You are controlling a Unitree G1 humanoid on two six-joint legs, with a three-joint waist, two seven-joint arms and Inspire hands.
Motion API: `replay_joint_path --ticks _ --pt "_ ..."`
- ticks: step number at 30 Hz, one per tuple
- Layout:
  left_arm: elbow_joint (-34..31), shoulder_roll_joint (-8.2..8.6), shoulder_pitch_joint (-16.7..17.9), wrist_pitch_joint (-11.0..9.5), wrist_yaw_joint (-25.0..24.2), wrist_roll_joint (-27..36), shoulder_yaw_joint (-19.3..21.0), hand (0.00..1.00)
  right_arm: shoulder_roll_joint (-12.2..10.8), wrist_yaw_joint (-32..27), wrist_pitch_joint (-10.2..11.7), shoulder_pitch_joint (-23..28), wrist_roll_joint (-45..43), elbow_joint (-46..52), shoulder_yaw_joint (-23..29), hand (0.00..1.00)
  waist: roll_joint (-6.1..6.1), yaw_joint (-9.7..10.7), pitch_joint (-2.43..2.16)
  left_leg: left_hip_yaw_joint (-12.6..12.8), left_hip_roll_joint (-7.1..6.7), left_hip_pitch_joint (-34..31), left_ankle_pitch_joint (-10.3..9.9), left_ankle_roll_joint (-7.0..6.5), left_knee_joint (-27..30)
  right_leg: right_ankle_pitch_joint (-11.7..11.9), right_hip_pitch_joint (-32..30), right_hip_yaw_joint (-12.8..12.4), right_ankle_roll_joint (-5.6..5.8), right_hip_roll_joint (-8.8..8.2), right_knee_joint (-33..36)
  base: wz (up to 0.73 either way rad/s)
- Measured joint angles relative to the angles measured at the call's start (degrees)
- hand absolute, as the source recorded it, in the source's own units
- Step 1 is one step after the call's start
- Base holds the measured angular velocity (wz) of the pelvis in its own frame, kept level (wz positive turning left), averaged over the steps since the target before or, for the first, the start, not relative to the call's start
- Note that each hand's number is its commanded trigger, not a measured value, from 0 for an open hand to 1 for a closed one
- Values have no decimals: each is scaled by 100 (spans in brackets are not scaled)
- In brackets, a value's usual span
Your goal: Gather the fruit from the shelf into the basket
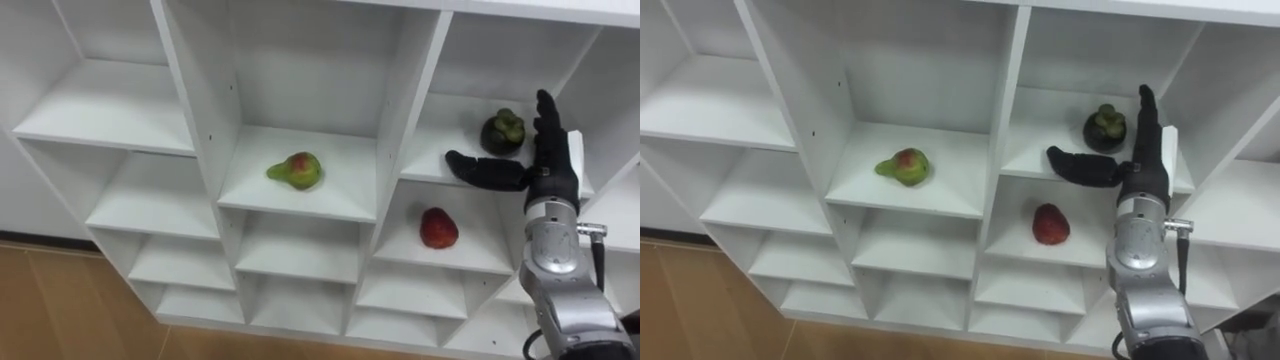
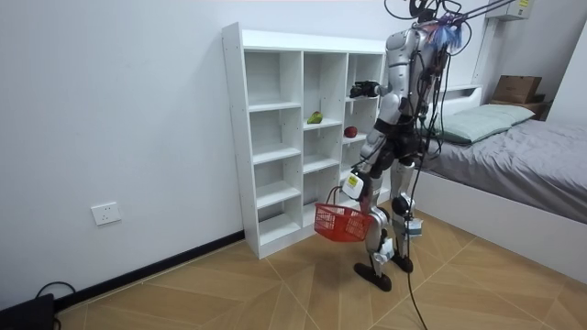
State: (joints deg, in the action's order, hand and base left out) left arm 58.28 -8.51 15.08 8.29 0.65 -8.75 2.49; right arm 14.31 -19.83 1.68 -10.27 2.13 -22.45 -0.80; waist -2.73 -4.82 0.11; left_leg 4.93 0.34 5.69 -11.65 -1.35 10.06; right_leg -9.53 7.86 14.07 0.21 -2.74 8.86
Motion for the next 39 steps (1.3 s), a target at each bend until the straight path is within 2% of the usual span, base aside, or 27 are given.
replay_joint_path --ticks 8,9,10,15,20,23,32,39 --pt "-5 5 15 67 25 -3 78 100 58 135 -58 -101 -34 -239 19 0 -34 -11 -12 -45 -8 -6 -2 -2 68 0 33 28 0 -9 11 1" --pt "-5 6 15 74 20 -3 78 100 58 146 -62 -101 -39 -241 30 84 -36 -14 -11 -46 -8 -6 -1 -2 71 0 34 28 0 -9 11 0" --pt "-5 7 15 97 9 -3 78 100 59 177 -80 -102 -42 -241 42 100 -39 -17 -11 -46 -10 -6 -2 -2 76 0 35 27 0 -10 11 0" --pt "-5 6 12 140 -9 -95 84 100 65 202 -170 -196 -232 -259 46 100 -65 -23 -9 -42 -12 -10 -1 -2 77 -3 34 28 4 -9 -8 0" --pt "-18 3 -43 141 3 -96 83 100 267 158 -182 -336 -439 -464 105 100 -116 -31 -12 -22 -8 -6 -1 -2 75 -5 29 24 6 -3 -15 0" --pt "-103 2 -65 146 1 -95 83 100 313 128 -197 -467 -473 -572 116 100 -131 -31 -17 -22 -3 -5 -1 -2 70 -5 21 24 6 0 -19 0" --pt "-212 1 -269 139 17 -89 81 100 335 245 -285 -535 -488 -599 86 100 -123 -49 -9 -19 3 -2 -1 -2 25 -5 -2 13 6 30 -9 0" --pt "-212 0 -284 136 41 -71 81 100 336 381 -299 -539 -488 -598 89 100 -116 -46 -8 -22 3 2 -1 -1 2 -5 -8 11 6 30 -10 0"
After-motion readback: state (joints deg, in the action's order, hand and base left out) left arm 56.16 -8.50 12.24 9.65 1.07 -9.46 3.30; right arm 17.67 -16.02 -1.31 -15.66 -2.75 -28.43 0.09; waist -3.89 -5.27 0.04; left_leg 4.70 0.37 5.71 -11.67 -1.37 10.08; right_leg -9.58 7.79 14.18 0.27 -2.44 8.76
